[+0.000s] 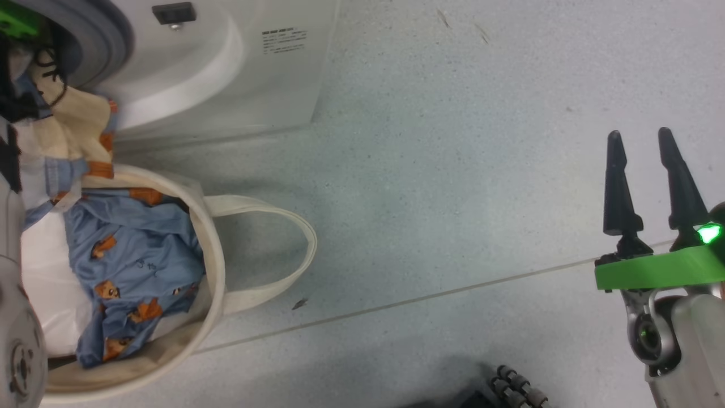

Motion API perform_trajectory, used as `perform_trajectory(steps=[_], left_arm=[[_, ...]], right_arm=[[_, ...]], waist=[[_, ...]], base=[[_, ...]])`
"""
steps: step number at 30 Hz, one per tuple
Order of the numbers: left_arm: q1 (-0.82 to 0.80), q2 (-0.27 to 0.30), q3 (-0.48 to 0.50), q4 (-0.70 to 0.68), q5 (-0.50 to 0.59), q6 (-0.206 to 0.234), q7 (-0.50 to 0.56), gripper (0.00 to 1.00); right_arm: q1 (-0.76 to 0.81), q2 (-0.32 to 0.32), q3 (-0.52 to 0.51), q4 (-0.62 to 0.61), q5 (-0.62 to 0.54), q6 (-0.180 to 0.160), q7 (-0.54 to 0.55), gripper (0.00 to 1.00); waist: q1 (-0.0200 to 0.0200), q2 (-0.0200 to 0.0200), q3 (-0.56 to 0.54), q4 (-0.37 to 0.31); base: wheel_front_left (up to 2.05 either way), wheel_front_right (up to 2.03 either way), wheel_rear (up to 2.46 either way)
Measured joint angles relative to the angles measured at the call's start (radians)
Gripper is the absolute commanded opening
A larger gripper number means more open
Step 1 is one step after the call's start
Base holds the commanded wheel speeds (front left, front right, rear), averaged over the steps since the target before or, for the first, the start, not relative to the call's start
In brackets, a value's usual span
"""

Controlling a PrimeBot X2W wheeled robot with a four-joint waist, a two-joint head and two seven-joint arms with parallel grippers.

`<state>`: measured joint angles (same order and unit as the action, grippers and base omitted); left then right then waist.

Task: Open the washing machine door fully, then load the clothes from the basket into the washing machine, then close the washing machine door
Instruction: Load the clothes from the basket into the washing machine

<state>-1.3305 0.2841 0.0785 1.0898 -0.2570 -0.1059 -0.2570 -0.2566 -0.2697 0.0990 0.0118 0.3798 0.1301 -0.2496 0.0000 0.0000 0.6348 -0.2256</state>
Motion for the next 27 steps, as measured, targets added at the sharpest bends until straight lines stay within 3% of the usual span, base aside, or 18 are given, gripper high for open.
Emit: perform_trajectory(steps=[9, 27], left_arm=[[0.054, -0.046, -0.033, 0.195, 0.01, -0.009, 0.019, 1.0], [0.308, -0.092, -0.026, 0.201, -0.08, -0.019, 0.009, 1.0]], right_arm=[[-0.015, 0.012, 0.049, 0.048, 0.009, 0.0, 0.0, 1.0], [-0.052, 0.033, 0.134, 0.164, 0.055, 0.0, 0.0, 1.0]], waist=[[0.0, 0.0, -0.056, 0.026], [-0.0002, 0.0, -0.247, 0.095]], base=[[0.0, 0.0, 0.0], [0.0, 0.0, 0.0]])
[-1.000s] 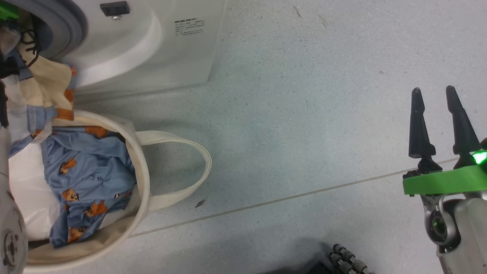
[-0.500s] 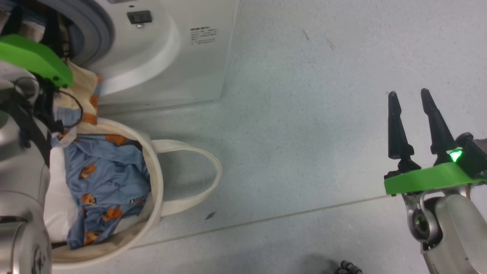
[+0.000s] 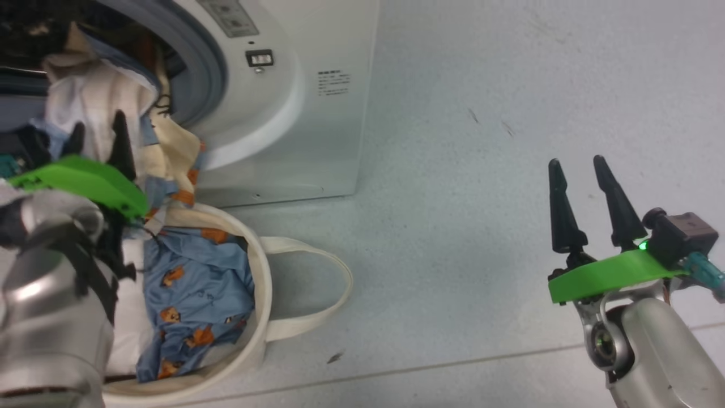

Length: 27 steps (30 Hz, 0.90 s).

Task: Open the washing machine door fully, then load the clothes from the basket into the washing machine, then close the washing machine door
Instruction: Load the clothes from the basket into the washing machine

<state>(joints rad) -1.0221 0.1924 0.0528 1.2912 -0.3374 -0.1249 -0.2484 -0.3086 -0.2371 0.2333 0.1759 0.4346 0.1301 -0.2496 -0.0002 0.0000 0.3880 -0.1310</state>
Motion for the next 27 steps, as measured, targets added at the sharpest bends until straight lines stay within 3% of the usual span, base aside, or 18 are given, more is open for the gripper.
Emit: perform_trajectory(steps=[4, 14, 27], left_arm=[[0.093, -0.017, -0.039, -0.07, -0.021, 0.0, 0.0, 1.0], [0.366, -0.02, -0.103, -0.405, -0.079, 0.0, -0.001, 1.0], [0.696, -0.008, -0.067, -0.729, -0.053, 0.0, -0.002, 1.0]], right_arm=[[0.0, 0.008, 0.014, 0.018, 0.011, 0.0, 0.0, 1.0], [0.001, 0.019, 0.031, 0.031, 0.026, 0.0, 0.0, 1.0], [0.072, 0.022, 0.045, -0.047, 0.006, 0.0, 0.0, 1.0]], waist=[[0.0, 0.0, -0.036, 0.025], [0.0, 0.0, -0.14, 0.088], [0.0001, 0.0, -0.256, 0.134]], base=[[0.0, 0.0, 0.0], [0.0, 0.0, 0.0], [0.0, 0.0, 0.0]])
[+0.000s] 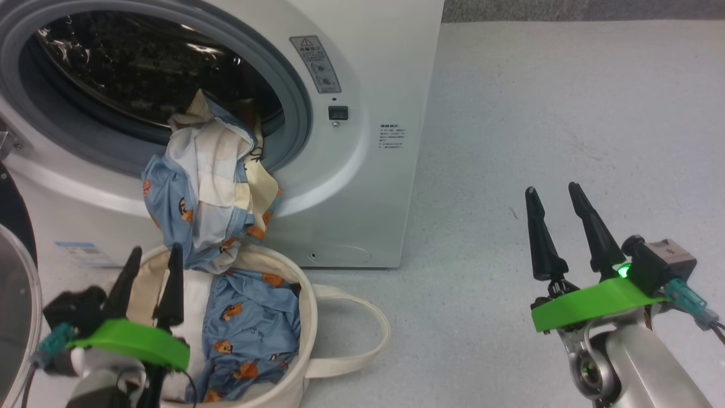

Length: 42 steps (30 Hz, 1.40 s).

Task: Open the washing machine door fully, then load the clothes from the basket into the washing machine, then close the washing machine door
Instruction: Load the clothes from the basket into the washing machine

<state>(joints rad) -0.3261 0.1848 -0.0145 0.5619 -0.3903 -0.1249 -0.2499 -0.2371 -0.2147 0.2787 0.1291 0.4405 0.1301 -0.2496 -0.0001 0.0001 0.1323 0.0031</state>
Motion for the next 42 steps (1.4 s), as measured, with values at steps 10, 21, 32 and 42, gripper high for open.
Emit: perform_trajectory(steps=[10, 21, 32, 42], left_arm=[[0.082, -0.008, -0.02, -0.052, -0.02, 0.0, 0.0, 1.0], [0.108, -0.003, -0.047, -0.072, -0.035, 0.0, 0.0, 1.0], [0.107, 0.001, -0.06, -0.055, -0.051, 0.0, 0.0, 1.0], [-0.003, 0.006, -0.106, 0.192, -0.13, 0.0, 0.0, 1.0]], right_arm=[[0.054, -0.003, 0.021, -0.003, -0.009, 0.0, 0.0, 1.0], [0.056, -0.017, 0.027, 0.008, -0.008, 0.0, 0.0, 1.0], [0.054, -0.017, 0.021, 0.008, -0.008, 0.0, 0.0, 1.0], [0.015, -0.017, 0.025, 0.003, -0.008, 0.0, 0.0, 1.0]], waist=[[0.0, 0.0, -0.047, 0.021], [0.0001, 0.0, -0.046, 0.009], [0.0001, 0.0, -0.026, -0.006], [0.0002, 0.0, 0.044, -0.042]], base=[[0.0, 0.0, 0.0], [0.0, 0.0, 0.0], [0.0, 0.0, 0.0], [0.0, 0.0, 0.0]])
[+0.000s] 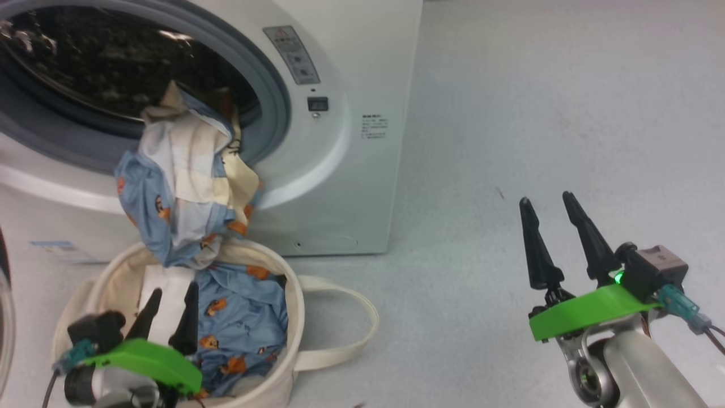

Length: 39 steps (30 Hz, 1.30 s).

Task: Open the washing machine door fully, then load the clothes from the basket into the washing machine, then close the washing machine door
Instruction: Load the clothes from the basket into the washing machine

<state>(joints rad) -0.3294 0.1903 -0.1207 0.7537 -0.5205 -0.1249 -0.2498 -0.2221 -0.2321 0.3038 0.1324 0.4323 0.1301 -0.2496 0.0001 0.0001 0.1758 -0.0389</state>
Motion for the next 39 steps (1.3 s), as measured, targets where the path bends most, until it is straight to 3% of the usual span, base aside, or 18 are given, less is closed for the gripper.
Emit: perform_trajectory(steps=[16, 34, 35, 36, 37, 39], left_arm=[[-0.336, 0.049, -0.064, 0.389, -0.123, 0.0, 0.0, 1.0], [-0.578, 0.146, -0.088, 0.473, -0.184, 0.0, 0.0, 1.0], [-0.58, 0.147, -0.085, 0.462, -0.177, 0.0, 0.0, 0.95], [-0.58, 0.147, -0.08, 0.448, -0.167, 0.0, 0.0, 0.43], [-0.579, 0.147, -0.07, 0.439, -0.163, 0.0, 0.0, 0.0], [-0.577, 0.147, -0.054, 0.412, -0.145, 0.0, 0.0, 0.0]], right_arm=[[-0.111, -0.015, -0.01, -0.078, -0.044, 0.0, 0.0, 1.0], [-0.146, -0.02, -0.083, -0.144, -0.083, 0.0, 0.0, 1.0], [-0.146, -0.02, -0.086, -0.145, -0.086, 0.0, 0.0, 1.0], [-0.146, -0.02, -0.087, -0.146, -0.089, 0.0, 0.0, 1.0], [-0.147, -0.019, -0.088, -0.147, -0.089, 0.0, 0.0, 1.0], [-0.147, -0.018, -0.088, -0.147, -0.089, 0.0, 0.0, 1.0]], waist=[[0.0002, 0.0, 0.246, -0.094], [0.0001, -0.0001, 0.466, -0.171], [0.0001, -0.0001, 0.469, -0.17], [0.0, -0.0001, 0.47, -0.168], [-0.0001, -0.0001, 0.471, -0.166], [0.0, -0.0001, 0.471, -0.162]], base=[[0.0, 0.0, 0.0], [0.0, 0.0, 0.0], [0.0, 0.0, 0.0], [0.0, 0.0, 0.0], [0.0, 0.0, 0.0], [0.0, 0.0, 0.0]])
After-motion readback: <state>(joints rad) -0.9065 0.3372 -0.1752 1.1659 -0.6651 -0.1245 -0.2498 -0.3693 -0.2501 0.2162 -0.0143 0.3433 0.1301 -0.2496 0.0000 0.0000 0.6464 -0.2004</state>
